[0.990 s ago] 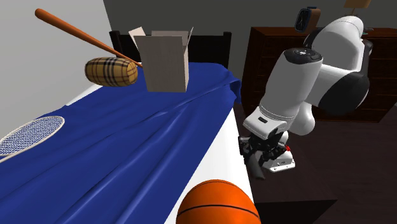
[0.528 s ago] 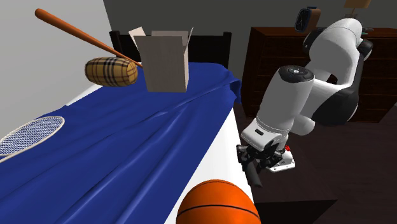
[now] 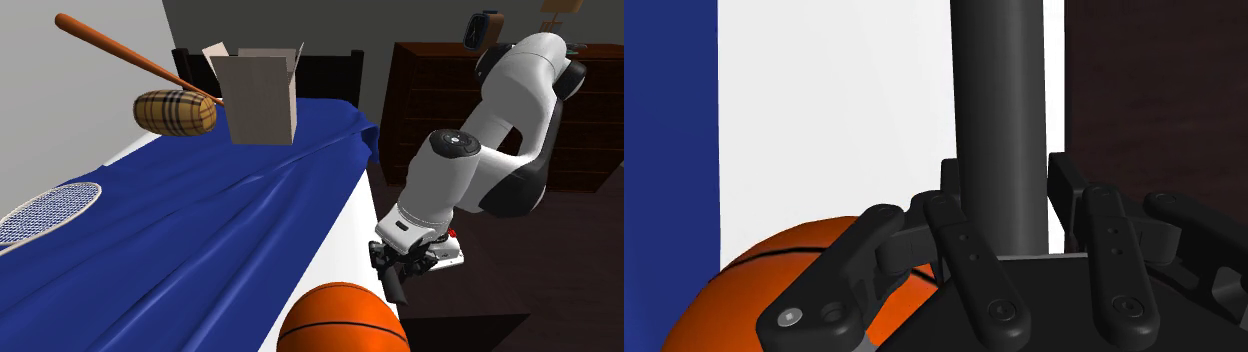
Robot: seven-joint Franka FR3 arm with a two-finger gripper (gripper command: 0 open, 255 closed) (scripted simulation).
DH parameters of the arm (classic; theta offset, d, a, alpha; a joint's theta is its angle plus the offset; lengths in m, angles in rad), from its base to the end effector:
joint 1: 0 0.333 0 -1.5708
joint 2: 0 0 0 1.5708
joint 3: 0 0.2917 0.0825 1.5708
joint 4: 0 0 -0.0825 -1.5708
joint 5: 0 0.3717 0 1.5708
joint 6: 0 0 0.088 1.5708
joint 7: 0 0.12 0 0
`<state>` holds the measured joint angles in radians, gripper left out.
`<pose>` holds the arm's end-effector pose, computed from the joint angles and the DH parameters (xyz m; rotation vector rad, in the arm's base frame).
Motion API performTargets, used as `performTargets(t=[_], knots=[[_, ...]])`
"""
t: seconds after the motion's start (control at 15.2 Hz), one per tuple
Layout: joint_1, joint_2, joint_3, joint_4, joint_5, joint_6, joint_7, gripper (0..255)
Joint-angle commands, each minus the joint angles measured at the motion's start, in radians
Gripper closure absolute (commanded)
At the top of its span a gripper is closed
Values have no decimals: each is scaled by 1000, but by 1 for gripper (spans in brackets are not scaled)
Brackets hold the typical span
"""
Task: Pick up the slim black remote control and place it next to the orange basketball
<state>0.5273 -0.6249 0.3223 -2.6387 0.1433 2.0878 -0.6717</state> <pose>0.2410 0.2769 0.4084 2.3580 1.9873 0.0904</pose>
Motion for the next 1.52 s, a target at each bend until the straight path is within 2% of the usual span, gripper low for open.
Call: performTargets(t=[0.0, 1.19, 1.45], knots=[[1, 11, 6, -21, 3, 32, 2, 255], [-13, 179, 63, -163, 6, 341, 30, 255], [-14, 184, 65, -165, 5, 348, 31, 255]])
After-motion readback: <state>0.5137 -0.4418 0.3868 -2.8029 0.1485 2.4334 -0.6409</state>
